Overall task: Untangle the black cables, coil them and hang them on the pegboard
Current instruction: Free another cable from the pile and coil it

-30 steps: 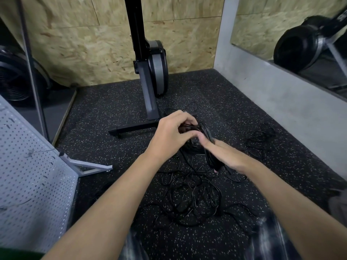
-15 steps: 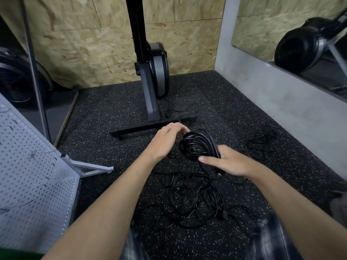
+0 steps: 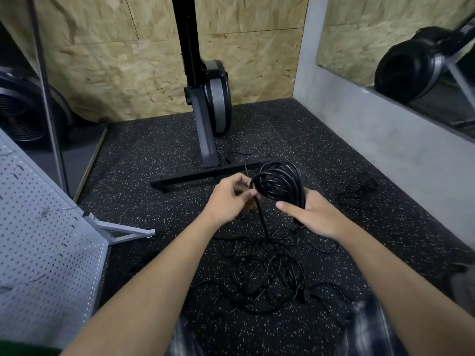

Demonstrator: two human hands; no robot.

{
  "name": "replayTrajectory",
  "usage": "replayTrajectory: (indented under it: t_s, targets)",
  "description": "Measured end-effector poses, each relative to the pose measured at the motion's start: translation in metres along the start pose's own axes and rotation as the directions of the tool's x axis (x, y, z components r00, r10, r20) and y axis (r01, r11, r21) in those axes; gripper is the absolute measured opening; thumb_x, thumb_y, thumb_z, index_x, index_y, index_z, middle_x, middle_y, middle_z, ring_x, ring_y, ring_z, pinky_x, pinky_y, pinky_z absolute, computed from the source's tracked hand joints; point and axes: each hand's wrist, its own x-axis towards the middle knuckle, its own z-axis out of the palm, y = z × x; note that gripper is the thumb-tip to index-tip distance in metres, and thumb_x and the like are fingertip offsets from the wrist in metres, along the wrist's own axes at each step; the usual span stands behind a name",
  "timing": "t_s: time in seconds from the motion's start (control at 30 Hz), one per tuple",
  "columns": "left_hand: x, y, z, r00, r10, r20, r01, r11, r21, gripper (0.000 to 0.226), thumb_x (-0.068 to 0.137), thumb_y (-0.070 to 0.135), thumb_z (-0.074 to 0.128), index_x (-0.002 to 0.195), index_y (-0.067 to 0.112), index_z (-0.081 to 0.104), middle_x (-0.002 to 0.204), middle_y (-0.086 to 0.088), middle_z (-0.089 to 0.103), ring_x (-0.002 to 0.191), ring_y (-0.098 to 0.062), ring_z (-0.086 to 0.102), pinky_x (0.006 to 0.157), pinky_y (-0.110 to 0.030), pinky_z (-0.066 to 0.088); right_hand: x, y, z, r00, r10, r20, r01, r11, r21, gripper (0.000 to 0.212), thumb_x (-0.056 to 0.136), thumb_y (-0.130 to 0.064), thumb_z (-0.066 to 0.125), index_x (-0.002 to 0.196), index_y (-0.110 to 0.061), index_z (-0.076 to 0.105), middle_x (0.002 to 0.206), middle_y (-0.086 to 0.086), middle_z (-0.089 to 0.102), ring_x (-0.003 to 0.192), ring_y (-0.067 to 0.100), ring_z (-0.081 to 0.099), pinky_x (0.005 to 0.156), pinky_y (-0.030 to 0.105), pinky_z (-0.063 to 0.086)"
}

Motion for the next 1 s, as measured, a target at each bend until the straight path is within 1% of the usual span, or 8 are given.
replayTrajectory:
  t_s: [0.13,0.23,0.5,0.57,0.67,0.77,0.87,1.0]
  targets:
    - [-0.004,0.017,0.011,0.987,-0.139,-0.078,0.103,0.93,-0.353,0.004,0.1,-0.004,0.062,0.101,0.0,0.063,0.083,-0.012,0.077,0.077,-0.024,0.077,0.077,-0.035,0.066,0.004,0.0,0.002,0.998,0.017,-0.059,-0.013,0.998,0.066,0.03,0.096,-0.04,0.071,0.124,-0.038,0.061,0.113,-0.027,0.064,0.104,-0.013,0.056,0.083,0.009,0.039]
    - [-0.004,0.025,0.016,0.968,-0.234,-0.09,0.154,0.837,-0.524,0.008,0.097,-0.007,0.065,0.099,0.0,0.065,0.081,-0.011,0.073,0.075,-0.024,0.077,0.077,-0.034,0.066,0.006,0.001,0.003,0.994,0.063,-0.087,-0.053,0.993,0.108,0.033,0.094,-0.041,0.074,0.124,-0.033,0.064,0.111,-0.022,0.069,0.104,-0.007,0.06,0.085,0.015,0.043]
    - [0.0,0.024,0.02,0.948,-0.315,-0.056,0.205,0.733,-0.649,0.009,0.097,-0.009,0.063,0.098,-0.001,0.062,0.076,-0.012,0.073,0.071,-0.024,0.076,0.076,-0.034,0.066,0.008,0.003,0.009,0.995,0.102,-0.011,-0.098,0.973,0.208,0.016,0.092,-0.028,0.078,0.105,-0.019,0.075,0.093,0.001,0.08,0.093,0.014,0.075,0.096,0.038,0.054]
    - [-0.002,0.021,0.021,0.97,-0.227,-0.089,0.146,0.834,-0.533,0.007,0.098,-0.004,0.066,0.097,0.001,0.062,0.089,-0.015,0.068,0.076,-0.025,0.077,0.075,-0.034,0.066,0.008,0.003,0.01,0.995,0.1,0.004,-0.098,0.959,0.266,0.014,0.093,-0.021,0.077,0.107,-0.017,0.075,0.091,0.002,0.079,0.088,0.016,0.075,0.09,0.038,0.058]
    - [-0.001,0.009,0.022,0.988,0.018,-0.152,-0.028,0.998,-0.062,0.012,0.098,0.02,0.071,0.098,0.013,0.061,0.095,-0.005,0.071,0.076,-0.023,0.078,0.079,-0.046,0.064,0.008,0.0,0.012,0.99,0.125,-0.067,-0.099,0.947,0.305,0.011,0.095,-0.017,0.074,0.105,-0.013,0.075,0.085,0.006,0.077,0.08,0.02,0.073,0.082,0.038,0.061]
    - [-0.001,-0.002,0.026,0.994,-0.071,0.078,0.07,0.997,0.02,0.019,0.1,0.033,0.062,0.117,0.025,0.059,0.106,0.005,0.075,0.094,-0.016,0.077,0.098,-0.051,0.056,0.007,-0.005,0.009,0.972,0.184,-0.147,-0.101,0.888,0.448,0.015,0.095,-0.014,0.073,0.105,-0.003,0.073,0.08,0.011,0.072,0.078,0.027,0.071,0.064,0.029,0.06]
    - [-0.004,-0.019,0.034,0.917,-0.143,0.372,0.037,0.96,0.276,0.039,0.092,0.018,0.062,0.13,0.029,0.061,0.123,0.009,0.07,0.117,-0.011,0.065,0.109,-0.041,0.05,0.005,-0.008,0.007,0.962,0.201,-0.183,-0.082,0.856,0.51,0.017,0.095,-0.015,0.073,0.099,0.002,0.071,0.076,0.015,0.069,0.074,0.029,0.071,0.058,0.026,0.057]
    - [-0.007,-0.031,0.045,0.858,-0.183,0.48,-0.046,0.903,0.427,0.024,0.097,0.022,0.069,0.118,0.035,0.068,0.127,0.013,0.067,0.119,-0.011,0.06,0.109,-0.031,0.044,0.005,-0.01,0.007,0.96,0.189,-0.206,-0.044,0.829,0.558,0.009,0.095,-0.012,0.074,0.094,-0.004,0.071,0.076,0.011,0.07,0.071,0.023,0.069,0.062,0.029,0.059]
